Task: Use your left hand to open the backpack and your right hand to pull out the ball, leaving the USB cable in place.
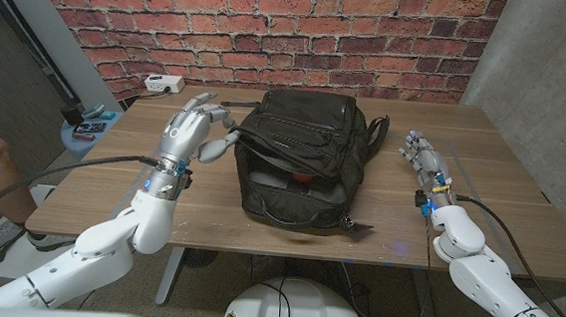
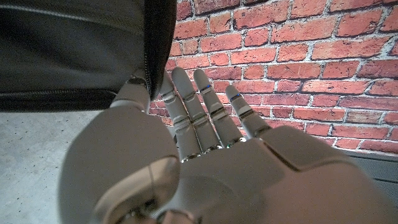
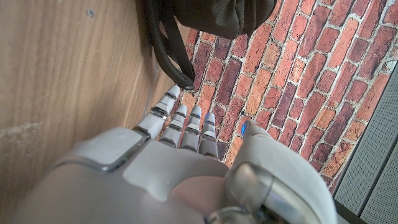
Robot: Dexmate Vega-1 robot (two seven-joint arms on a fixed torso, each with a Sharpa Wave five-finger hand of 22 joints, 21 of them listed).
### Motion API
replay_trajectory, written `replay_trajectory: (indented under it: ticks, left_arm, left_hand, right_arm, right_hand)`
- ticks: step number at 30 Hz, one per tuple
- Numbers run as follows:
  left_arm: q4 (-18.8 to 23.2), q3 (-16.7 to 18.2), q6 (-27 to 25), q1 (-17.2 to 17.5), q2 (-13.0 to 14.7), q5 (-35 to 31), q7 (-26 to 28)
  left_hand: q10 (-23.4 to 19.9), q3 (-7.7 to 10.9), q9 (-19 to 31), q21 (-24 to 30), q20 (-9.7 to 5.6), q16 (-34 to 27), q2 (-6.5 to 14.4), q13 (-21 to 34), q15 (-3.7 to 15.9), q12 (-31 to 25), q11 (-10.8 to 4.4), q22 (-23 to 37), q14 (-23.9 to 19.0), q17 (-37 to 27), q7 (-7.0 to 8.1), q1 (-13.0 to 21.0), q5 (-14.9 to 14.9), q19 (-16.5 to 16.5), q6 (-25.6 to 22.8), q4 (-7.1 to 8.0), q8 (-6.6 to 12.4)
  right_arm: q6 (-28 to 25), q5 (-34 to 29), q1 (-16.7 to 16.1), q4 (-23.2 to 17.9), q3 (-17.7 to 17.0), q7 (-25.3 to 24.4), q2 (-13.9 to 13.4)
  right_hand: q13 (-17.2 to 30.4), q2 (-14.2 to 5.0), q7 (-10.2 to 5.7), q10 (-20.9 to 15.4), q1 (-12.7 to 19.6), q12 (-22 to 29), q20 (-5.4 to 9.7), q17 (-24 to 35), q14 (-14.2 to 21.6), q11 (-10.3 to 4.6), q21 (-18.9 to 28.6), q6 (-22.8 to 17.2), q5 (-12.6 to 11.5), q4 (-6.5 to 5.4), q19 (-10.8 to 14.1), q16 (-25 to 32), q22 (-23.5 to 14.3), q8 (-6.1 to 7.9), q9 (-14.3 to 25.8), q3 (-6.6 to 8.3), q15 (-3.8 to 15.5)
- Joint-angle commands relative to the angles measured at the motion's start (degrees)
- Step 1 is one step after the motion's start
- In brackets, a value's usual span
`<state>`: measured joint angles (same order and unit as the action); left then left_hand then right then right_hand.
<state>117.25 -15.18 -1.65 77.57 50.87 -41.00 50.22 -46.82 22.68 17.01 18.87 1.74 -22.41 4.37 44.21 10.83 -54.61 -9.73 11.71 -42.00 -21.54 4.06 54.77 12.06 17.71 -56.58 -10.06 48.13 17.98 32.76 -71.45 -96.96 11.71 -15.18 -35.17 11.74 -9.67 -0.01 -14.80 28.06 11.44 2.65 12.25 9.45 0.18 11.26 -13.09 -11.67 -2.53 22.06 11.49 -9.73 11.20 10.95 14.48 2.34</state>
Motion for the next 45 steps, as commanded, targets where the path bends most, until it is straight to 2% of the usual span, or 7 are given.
replay_trajectory:
  ticks: [1,13,29,45]
  left_arm:
    - [-0.3,-2.7,1.1,-3.2,-5.0,0.9,-2.5]
    - [0.0,-4.4,0.1,-5.7,-8.5,3.3,-5.8]
    - [0.9,-4.4,-2.8,-7.3,-12.3,8.6,-9.3]
    - [-0.3,-6.4,-2.7,-12.0,-15.9,13.4,-11.4]
  left_hand:
    - [-0.7,0.34,-0.2,0.4,0.45,-0.5,0.5,0.5,-0.08,-0.7,0.12,0.2,-0.7,-0.4,-0.25,1.8,0.6,0.2,-1.1,-0.24,0.30]
    - [-1.2,0.31,-0.3,0.4,0.83,-0.6,0.1,0.6,-0.34,-1.3,0.22,0.2,-1.2,-0.8,-0.64,2.3,1.2,0.0,-1.4,0.06,0.46]
    - [-1.1,0.58,-0.1,0.3,1.64,-0.3,0.2,0.8,-0.90,-1.9,0.91,0.2,-1.0,-1.4,-1.13,3.0,1.9,-0.7,-0.9,0.42,0.49]
    - [-0.8,0.65,0.1,0.3,2.30,0.0,0.2,1.1,-1.20,-2.5,1.50,0.2,-1.1,-1.9,-1.49,3.3,2.5,-1.1,-0.6,0.60,0.60]
  right_arm:
    - [-0.5,-1.3,-0.3,-0.8,0.5,-0.9,0.1]
    - [-2.0,-3.6,-1.7,-3.2,0.7,-2.9,-0.8]
    - [-4.2,-7.5,-6.3,-9.2,0.2,-7.1,-1.7]
    - [-6.6,-9.9,-9.0,-14.0,-0.6,-9.2,-1.9]
  right_hand:
    - [0.2,0.48,-0.01,0.0,0.0,0.2,1.87,0.1,0.3,0.21,-0.1,0.2,0.2,0.12,0.4,0.3,-0.1,0.10,0.0,0.72,0.49]
    - [0.2,0.49,0.00,0.1,0.0,0.1,1.89,0.1,0.2,0.19,-0.1,0.2,0.2,0.26,0.4,0.3,-0.1,0.11,0.0,0.89,0.52]
    - [0.1,0.53,0.06,0.2,0.3,0.1,1.89,0.1,0.3,0.22,-0.1,0.1,0.3,0.69,0.4,0.3,-0.1,0.15,0.0,1.18,0.46]
    - [0.1,0.59,0.15,0.0,0.5,0.2,1.78,0.1,0.3,0.28,-0.1,0.0,0.3,1.20,0.5,0.5,-0.1,0.20,0.0,1.27,0.37]
